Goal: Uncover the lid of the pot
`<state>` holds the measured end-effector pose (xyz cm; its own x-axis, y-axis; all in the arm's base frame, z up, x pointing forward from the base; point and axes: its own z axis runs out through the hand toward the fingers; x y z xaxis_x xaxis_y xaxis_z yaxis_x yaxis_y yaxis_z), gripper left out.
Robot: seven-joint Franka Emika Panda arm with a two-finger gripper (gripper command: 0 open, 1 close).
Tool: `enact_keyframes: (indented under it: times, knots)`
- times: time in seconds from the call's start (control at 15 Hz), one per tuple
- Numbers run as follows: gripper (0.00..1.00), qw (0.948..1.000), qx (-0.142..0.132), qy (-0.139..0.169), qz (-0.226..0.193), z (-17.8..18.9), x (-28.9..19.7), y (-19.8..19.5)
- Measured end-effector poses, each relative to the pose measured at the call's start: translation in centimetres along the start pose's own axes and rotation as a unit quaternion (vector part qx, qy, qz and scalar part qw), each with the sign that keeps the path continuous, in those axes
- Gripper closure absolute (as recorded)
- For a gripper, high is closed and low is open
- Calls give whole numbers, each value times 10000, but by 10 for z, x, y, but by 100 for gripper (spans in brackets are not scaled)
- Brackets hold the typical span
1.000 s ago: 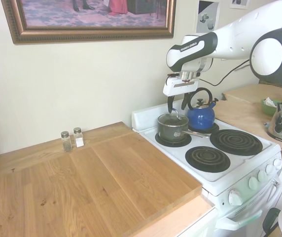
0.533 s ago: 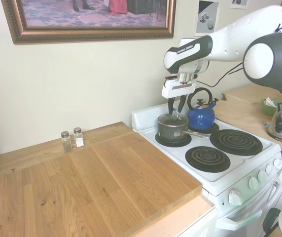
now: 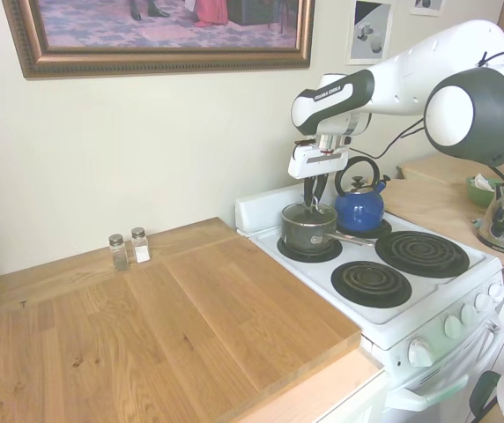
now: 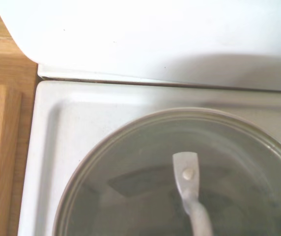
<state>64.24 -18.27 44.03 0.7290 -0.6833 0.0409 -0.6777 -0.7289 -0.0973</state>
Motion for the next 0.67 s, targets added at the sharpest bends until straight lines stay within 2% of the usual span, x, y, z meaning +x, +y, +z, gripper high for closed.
enact_keyframes:
  times: [0.4,0.67]
  knots:
    - [100,10000,41,7,-28,-2,-1,-2]
    - [100,9989,47,431,-173,-52,-36,-8]
